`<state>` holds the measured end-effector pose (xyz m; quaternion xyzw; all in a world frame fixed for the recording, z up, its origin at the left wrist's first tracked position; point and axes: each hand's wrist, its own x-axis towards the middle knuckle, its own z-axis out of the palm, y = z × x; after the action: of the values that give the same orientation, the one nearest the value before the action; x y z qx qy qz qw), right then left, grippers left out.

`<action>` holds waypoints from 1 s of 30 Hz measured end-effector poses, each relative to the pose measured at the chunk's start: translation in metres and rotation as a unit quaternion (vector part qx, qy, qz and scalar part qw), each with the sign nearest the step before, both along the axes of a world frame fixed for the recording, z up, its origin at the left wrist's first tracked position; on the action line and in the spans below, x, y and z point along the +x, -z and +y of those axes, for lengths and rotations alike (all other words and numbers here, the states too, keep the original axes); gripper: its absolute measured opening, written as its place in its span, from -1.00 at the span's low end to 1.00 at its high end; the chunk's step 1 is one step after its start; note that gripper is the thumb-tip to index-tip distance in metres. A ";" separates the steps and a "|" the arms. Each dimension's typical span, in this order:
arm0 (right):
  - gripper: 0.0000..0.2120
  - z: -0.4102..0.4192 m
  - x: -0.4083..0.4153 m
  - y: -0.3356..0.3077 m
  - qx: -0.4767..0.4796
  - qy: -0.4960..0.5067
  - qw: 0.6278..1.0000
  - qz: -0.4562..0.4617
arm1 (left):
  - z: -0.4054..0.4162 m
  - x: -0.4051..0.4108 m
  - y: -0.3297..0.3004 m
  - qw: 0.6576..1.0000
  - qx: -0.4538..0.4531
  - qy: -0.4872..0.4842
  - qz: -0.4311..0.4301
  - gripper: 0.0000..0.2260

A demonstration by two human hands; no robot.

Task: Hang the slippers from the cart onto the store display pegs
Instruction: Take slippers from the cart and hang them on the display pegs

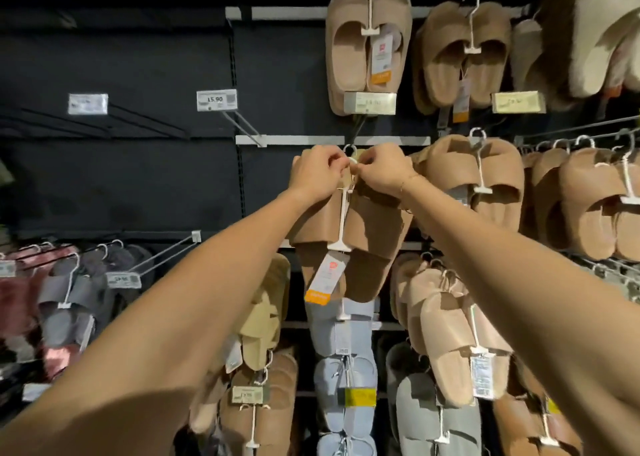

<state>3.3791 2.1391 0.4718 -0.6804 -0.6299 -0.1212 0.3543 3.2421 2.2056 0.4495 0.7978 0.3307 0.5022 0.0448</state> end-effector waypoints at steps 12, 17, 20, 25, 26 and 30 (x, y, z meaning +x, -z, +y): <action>-0.72 0.128 -0.108 -0.032 0.044 -0.119 0.992 0.019 | 0.099 -0.136 -0.022 0.991 -0.041 -0.120 -0.043 -0.79; -0.71 0.167 -0.159 -0.050 0.081 -0.121 0.989 0.002 | 0.139 -0.183 -0.037 0.986 -0.039 -0.084 -0.137 -0.81; -0.73 0.181 -0.177 -0.061 0.095 -0.121 0.988 -0.025 | 0.155 -0.199 -0.048 0.981 -0.035 -0.082 -0.174 -0.79; -0.67 0.195 -0.186 -0.075 0.129 -0.099 0.985 -0.053 | 0.168 -0.201 -0.063 0.975 -0.026 -0.112 -0.189 -0.88; -0.68 0.198 -0.187 -0.076 0.139 -0.087 0.984 -0.062 | 0.168 -0.199 -0.065 0.975 -0.026 -0.114 -0.190 -0.88; -0.75 0.207 -0.189 -0.074 0.165 -0.026 0.982 -0.088 | 0.180 -0.190 -0.067 0.970 -0.055 -0.094 -0.217 -0.84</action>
<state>3.1905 2.3456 0.5459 -0.5825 -0.6474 -0.2735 0.4084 3.0521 2.3852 0.5168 0.6313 0.4138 0.6462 0.1124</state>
